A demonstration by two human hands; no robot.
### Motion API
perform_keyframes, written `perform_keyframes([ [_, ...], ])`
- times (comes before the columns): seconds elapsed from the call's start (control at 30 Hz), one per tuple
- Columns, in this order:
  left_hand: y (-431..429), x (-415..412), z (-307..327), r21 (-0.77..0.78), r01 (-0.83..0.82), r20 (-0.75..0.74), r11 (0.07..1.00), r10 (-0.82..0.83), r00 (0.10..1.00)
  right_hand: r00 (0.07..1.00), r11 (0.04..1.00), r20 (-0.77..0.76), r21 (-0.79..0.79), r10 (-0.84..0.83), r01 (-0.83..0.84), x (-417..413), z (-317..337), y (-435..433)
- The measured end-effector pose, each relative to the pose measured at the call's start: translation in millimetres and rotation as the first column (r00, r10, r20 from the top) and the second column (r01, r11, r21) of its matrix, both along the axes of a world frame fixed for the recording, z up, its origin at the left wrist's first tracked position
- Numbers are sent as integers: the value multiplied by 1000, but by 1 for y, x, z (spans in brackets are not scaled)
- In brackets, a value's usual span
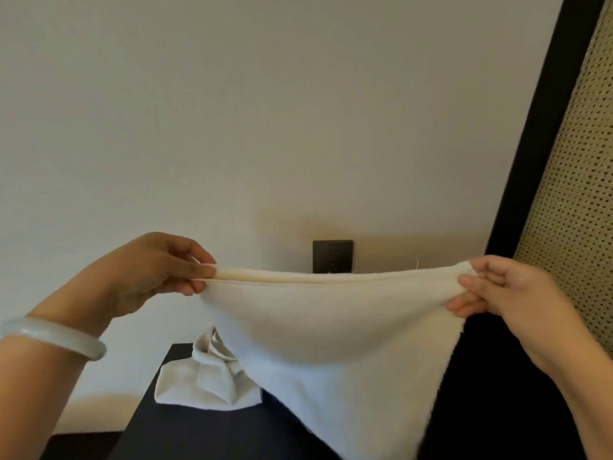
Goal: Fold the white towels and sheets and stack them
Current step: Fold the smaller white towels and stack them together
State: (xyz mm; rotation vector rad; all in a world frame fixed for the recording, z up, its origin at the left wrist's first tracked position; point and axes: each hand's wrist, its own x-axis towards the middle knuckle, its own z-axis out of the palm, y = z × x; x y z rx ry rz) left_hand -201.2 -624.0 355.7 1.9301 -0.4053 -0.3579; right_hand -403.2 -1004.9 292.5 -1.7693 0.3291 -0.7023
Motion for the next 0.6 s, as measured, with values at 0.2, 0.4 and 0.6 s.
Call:
perform_keyframes([
  [0.2,24,-12,31,-38,68,13,997,-67,998,992,993,75,-65,102,-97,-28,29,-3],
  [0.4,3,-2,11,154,138,-146,978,-116,982,998,999,-62,-39,29,-32,-3,7,-11],
  [0.6,-23,4,10,253,58,103,966,-86,991,994,995,-107,-100,-39,28,10,9,-14],
])
